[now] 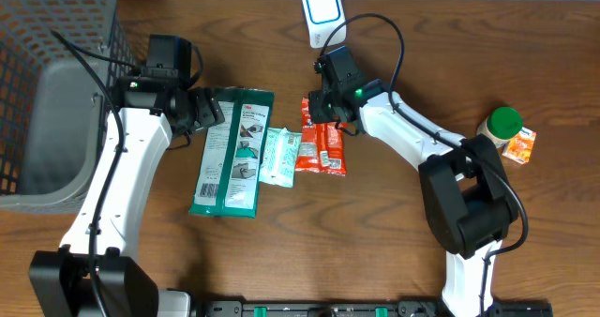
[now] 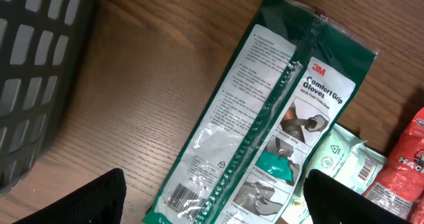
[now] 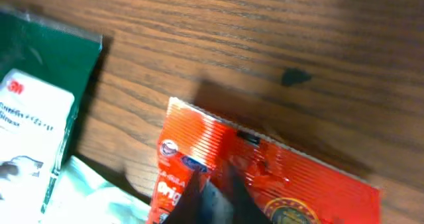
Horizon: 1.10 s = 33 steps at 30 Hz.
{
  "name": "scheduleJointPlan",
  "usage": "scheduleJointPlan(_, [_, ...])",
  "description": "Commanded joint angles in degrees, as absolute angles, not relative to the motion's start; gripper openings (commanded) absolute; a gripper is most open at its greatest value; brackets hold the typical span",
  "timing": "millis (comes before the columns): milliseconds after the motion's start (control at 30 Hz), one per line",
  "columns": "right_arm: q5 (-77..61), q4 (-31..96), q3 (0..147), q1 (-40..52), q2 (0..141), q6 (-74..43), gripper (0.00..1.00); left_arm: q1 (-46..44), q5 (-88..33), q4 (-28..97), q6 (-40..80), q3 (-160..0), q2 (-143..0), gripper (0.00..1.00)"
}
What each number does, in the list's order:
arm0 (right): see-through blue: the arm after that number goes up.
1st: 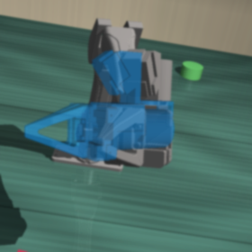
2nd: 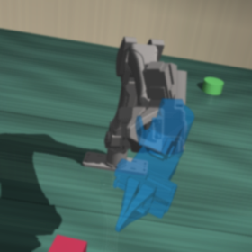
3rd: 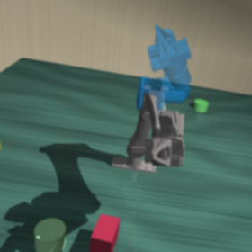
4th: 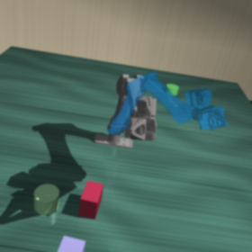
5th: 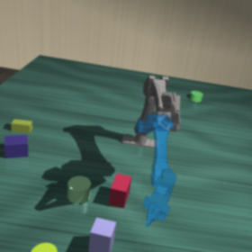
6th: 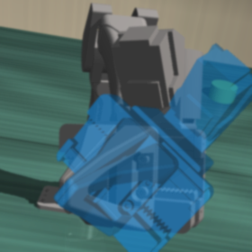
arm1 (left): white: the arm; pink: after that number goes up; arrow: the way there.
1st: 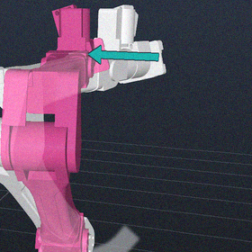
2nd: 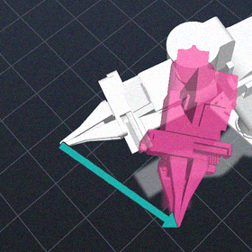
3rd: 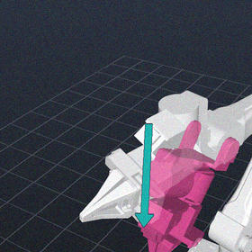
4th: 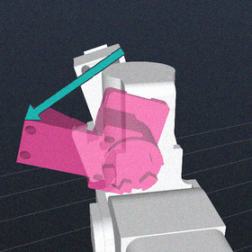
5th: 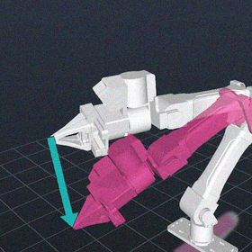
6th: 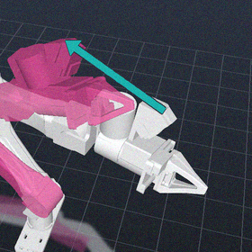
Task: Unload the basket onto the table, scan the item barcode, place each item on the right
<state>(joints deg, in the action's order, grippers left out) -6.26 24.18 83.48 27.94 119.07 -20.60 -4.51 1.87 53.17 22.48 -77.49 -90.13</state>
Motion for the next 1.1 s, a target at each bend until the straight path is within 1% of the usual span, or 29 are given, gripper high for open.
scheduleJointPlan(0, [-8.05,24.51,83.20,26.26,118.30,-19.75,0.01,-4.29,2.63,53.32,22.17,-78.43,-89.89,0.86])
scheduleJointPlan(167, [-7.99,27.86,83.20,24.60,113.47,-14.57,0.01,-4.29,2.63,53.32,22.17,-78.43,-89.89,0.86])
scheduleJointPlan(400, [-5.82,37.17,83.20,21.23,102.39,-9.96,0.01,-4.29,2.61,53.32,22.17,-78.43,-89.89,0.86])
scheduleJointPlan(567, [2.90,45.65,83.20,19.11,97.93,-7.29,0.01,-4.29,2.61,53.32,22.17,-78.43,-89.89,0.86])
scheduleJointPlan(667, [12.93,50.43,82.61,18.39,98.30,-7.16,0.01,-4.29,2.61,53.32,22.17,-78.43,-89.89,0.86])
scheduleJointPlan(867, [23.51,48.18,76.62,18.35,99.72,-7.27,0.01,-4.29,2.61,53.32,22.17,-78.43,-89.89,0.86])
scheduleJointPlan(967, [28.64,44.60,72.53,18.35,100.22,-10.55,0.01,-4.29,2.61,53.32,22.17,-78.43,-89.89,0.86])
scheduleJointPlan(1067, [29.91,40.27,68.71,18.35,100.31,-13.91,0.01,-4.29,2.61,53.32,22.17,-78.43,-89.89,0.86])
